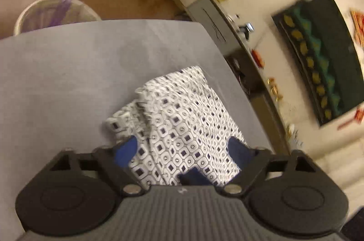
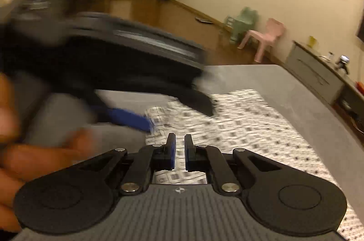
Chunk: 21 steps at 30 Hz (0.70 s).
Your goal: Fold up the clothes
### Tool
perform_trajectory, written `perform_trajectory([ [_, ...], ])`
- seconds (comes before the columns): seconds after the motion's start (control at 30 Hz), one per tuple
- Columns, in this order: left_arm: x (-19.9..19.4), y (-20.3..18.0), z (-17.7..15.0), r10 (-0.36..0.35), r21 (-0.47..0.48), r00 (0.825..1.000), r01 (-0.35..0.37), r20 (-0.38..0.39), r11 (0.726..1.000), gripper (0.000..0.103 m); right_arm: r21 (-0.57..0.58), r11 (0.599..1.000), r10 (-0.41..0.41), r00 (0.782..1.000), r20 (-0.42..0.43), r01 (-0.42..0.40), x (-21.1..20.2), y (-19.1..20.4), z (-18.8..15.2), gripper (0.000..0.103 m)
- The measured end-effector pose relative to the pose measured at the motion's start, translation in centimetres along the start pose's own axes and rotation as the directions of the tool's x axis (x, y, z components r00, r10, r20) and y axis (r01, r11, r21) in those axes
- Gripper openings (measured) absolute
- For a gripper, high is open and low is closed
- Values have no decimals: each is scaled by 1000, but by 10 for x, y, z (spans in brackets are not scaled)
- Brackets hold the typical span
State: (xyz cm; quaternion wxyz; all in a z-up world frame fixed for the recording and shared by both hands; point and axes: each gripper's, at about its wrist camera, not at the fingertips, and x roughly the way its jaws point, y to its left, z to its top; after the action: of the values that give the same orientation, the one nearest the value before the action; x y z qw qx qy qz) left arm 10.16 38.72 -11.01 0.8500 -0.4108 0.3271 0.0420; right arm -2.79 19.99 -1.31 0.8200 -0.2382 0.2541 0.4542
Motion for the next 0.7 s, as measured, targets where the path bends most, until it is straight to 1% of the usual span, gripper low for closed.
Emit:
perform_trajectory([
  [0.03,6,-3,0,41,33,999,-41,-13,999,3,-12,1000,7,1000,-15,-7,-1,3,-4,4],
  [0.07,10,-1,-1,71,30,997,-70,-25,997,0,-13,1000,21,999,-33,-22,-1,2,-8,4],
  [0.13,14,2,-2,108,36,994,-107,-27,994,0,55,998,9,999,-42,-7,-10,-14,-16,8],
  [0.17,12,1,-2,113,47,994,-112,-12,993,0,137,991,13,999,-35,-8,-18,-30,-20,15],
  [0.2,10,-1,-3,115,58,993,-115,1,992,0,219,976,16,1000,-27,-10,-26,-46,-23,21],
  [0.23,8,-4,-3,108,71,994,-109,11,992,0,306,952,5,1000,-17,1,-33,-65,-28,23],
  [0.27,6,-8,-4,102,84,995,-103,20,991,0,371,928,-20,999,-29,30,-36,-81,-33,23],
  [0.33,5,-16,-9,100,110,995,-103,30,989,0,427,896,-77,990,-116,120,-31,-104,-46,23],
  [0.37,5,-18,-11,103,109,994,-106,32,988,0,451,877,-103,982,-160,166,-29,-115,-53,23],
  [0.4,4,-16,-13,107,95,994,-110,35,989,0,453,867,-116,969,-219,206,-23,-121,-59,23],
  [0.43,2,-13,-14,107,76,994,-110,38,991,0,442,870,-126,966,-227,218,-24,-122,-57,24],
  [0.47,-1,-9,-15,109,59,993,-111,41,992,0,430,874,-136,963,-234,228,-25,-122,-54,30],
  [0.5,-5,-4,-16,115,44,992,-117,44,992,0,418,885,-128,970,-206,205,-30,-118,-45,40],
  [0.53,-9,1,-16,121,27,992,-122,48,992,0,406,896,-118,977,-177,182,-35,-113,-36,45],
  [0.6,-17,11,-16,128,-14,990,-127,58,992,0,355,930,-57,991,-122,97,-31,-96,-15,64],
  [0.63,-21,16,-16,133,-38,989,-131,64,991,0,327,943,-24,995,-96,55,-29,-87,-4,68],
  [0.67,-25,22,-16,143,-73,987,-138,70,988,0,298,954,9,997,-70,12,-27,-79,6,76],
  [0.7,-29,30,-15,153,-113,985,-145,74,983,0,254,967,36,998,-59,-20,-19,-63,16,80],
])
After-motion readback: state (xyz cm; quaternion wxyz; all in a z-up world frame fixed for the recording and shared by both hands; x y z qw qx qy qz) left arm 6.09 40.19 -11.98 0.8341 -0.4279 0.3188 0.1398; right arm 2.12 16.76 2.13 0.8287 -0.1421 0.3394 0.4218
